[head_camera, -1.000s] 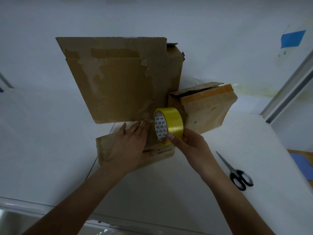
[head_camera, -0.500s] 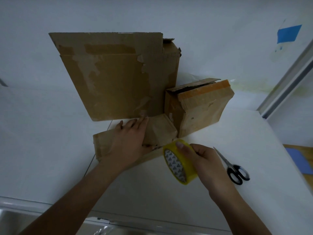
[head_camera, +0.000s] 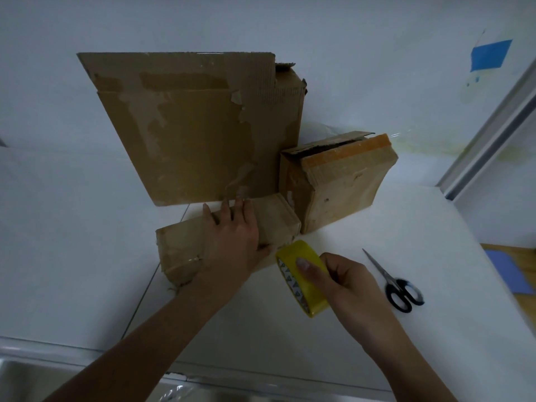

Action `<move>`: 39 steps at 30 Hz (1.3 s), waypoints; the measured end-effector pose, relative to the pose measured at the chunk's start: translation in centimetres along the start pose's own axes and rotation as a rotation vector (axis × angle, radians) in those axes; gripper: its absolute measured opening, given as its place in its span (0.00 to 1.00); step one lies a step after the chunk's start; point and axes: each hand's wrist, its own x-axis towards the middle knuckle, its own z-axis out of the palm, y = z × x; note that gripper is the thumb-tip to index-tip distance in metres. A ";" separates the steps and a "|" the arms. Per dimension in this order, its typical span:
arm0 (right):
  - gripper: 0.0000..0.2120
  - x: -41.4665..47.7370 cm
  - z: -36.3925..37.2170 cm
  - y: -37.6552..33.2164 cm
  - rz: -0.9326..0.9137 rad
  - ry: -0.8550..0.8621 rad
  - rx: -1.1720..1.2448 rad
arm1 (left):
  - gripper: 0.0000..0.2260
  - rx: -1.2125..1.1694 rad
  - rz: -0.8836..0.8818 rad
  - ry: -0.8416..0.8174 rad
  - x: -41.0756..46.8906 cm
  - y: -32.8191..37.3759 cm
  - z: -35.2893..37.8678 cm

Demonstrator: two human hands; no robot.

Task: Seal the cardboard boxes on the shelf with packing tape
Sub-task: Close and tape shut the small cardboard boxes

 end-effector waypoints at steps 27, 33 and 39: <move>0.20 0.0 0.5 2.4 0.339 -0.059 -0.229 | 0.47 0.114 0.109 -0.064 1.4 -1.1 -1.9; 0.24 0.6 0.1 1.6 0.311 0.011 -0.207 | 0.47 -0.073 0.059 -0.166 3.9 -2.1 -2.5; 0.22 0.9 0.4 1.6 0.290 0.002 -0.224 | 0.40 -0.479 0.069 -0.426 4.8 -3.7 -3.2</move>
